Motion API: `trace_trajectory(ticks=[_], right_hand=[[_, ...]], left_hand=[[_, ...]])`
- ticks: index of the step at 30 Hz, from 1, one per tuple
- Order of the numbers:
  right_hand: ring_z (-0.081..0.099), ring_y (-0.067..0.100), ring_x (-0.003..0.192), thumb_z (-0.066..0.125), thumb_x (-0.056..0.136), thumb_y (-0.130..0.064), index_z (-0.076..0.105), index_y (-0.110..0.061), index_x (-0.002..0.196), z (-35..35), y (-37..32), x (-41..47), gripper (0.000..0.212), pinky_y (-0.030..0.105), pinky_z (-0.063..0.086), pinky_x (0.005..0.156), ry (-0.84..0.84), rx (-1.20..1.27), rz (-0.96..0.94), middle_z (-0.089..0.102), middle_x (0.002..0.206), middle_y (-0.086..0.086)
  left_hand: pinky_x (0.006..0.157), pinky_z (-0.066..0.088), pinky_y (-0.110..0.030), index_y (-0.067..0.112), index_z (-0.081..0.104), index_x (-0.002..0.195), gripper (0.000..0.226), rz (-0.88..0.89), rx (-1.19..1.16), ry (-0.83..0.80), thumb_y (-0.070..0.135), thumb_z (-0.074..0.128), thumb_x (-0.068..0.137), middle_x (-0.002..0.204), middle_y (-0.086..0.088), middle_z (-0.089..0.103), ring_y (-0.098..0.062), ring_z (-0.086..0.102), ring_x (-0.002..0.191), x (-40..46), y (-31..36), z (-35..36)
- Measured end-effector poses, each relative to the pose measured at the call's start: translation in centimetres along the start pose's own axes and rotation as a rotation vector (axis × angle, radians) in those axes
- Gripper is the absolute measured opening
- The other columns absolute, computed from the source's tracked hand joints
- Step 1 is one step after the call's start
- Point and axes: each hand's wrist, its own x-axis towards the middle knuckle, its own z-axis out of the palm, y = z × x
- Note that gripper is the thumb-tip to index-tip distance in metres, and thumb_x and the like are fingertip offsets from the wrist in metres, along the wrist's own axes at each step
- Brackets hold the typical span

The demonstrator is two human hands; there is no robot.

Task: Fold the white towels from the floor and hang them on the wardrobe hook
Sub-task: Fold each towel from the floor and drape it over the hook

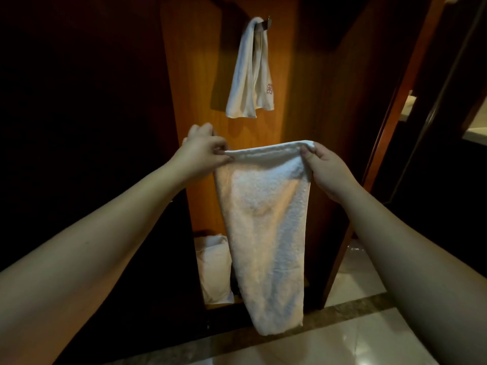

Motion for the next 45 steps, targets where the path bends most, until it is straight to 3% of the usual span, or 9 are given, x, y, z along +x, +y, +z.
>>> trace_trajectory(ticks=[2,5,11,18,22,29,37,41,45], right_hand=[[0.069,0.014,0.100,0.050,0.077,-0.084,0.068,-0.053,0.102,-0.2,-0.4,-0.2,0.044,0.044,0.055,0.092,0.005,-0.008,-0.008,0.074,0.102,-0.013],[0.069,0.008,0.094,0.048,0.081,-0.080,0.068,-0.054,0.101,-0.5,-0.6,-0.5,0.039,0.036,0.053,0.084,0.013,-0.018,-0.016,0.073,0.098,-0.018],[0.069,0.019,0.095,0.053,0.084,-0.074,0.070,-0.048,0.101,-0.9,-0.6,-1.1,0.036,0.052,0.054,0.093,0.042,0.065,-0.023,0.074,0.095,-0.012],[0.072,0.012,0.091,0.054,0.091,-0.062,0.072,-0.047,0.098,-1.0,-1.1,-3.3,0.024,0.039,0.056,0.084,0.102,0.178,-0.001,0.076,0.098,-0.010],[0.073,0.016,0.098,0.052,0.097,-0.055,0.072,-0.044,0.099,-0.3,-1.0,-4.1,0.023,0.042,0.058,0.091,0.104,0.205,0.026,0.076,0.103,-0.006],[0.071,0.005,0.094,0.050,0.095,-0.061,0.069,-0.051,0.097,1.4,-2.3,-4.3,0.022,0.031,0.055,0.082,0.062,0.159,0.016,0.075,0.102,-0.016],[0.074,0.024,0.105,0.062,0.093,-0.043,0.080,-0.023,0.103,1.3,-2.7,-3.4,0.028,0.047,0.056,0.097,0.036,0.471,0.112,0.077,0.111,0.006],[0.075,0.025,0.099,0.061,0.094,-0.039,0.077,-0.012,0.103,2.3,-3.8,-4.2,0.033,0.048,0.057,0.096,0.095,0.530,0.183,0.078,0.105,0.010],[0.076,0.024,0.091,0.054,0.095,-0.043,0.077,-0.019,0.095,3.6,-5.5,-6.7,0.033,0.050,0.060,0.090,0.213,0.434,0.216,0.079,0.096,0.004]], left_hand=[[0.089,0.038,-0.030,0.024,0.063,0.091,0.017,-0.059,-0.080,-0.043,0.036,0.074,0.088,0.110,0.002,0.044,-0.015,0.037,0.107,0.2,0.2,-0.2],[0.064,0.039,-0.031,0.023,0.060,0.087,0.017,-0.172,-0.178,-0.193,0.032,0.075,0.087,0.091,0.002,0.056,-0.015,0.052,0.082,0.0,0.4,-0.3],[0.055,0.045,-0.022,0.017,0.055,0.089,0.015,-0.311,-0.621,-0.199,0.010,0.069,0.089,0.085,-0.004,0.058,-0.015,0.055,0.073,-1.8,0.7,0.6],[0.070,0.054,-0.032,0.014,0.060,0.105,0.013,-0.365,-1.132,-0.038,0.008,0.065,0.094,0.096,-0.005,0.072,-0.018,0.071,0.083,-4.3,2.2,1.8],[0.075,0.060,-0.037,0.011,0.069,0.112,0.018,-0.355,-1.144,0.035,0.021,0.064,0.098,0.104,-0.009,0.076,-0.026,0.074,0.094,-5.7,2.2,1.9],[0.078,0.061,-0.038,0.015,0.070,0.110,0.016,-0.417,-1.151,0.132,0.022,0.064,0.097,0.100,-0.003,0.078,-0.021,0.075,0.092,-6.8,1.3,0.4],[0.094,0.056,-0.054,0.017,0.072,0.108,0.019,-0.482,-1.174,0.124,0.026,0.067,0.091,0.101,-0.003,0.078,-0.026,0.075,0.096,-7.4,2.2,-1.1],[0.085,0.060,-0.055,0.013,0.070,0.105,0.015,-0.549,-1.213,0.219,0.023,0.065,0.094,0.097,-0.007,0.078,-0.025,0.076,0.089,-7.5,3.6,-0.7],[0.082,0.059,-0.058,0.012,0.068,0.095,0.009,-0.572,-1.249,0.322,0.020,0.063,0.095,0.100,-0.015,0.076,-0.030,0.075,0.089,-8.1,5.4,0.2]])
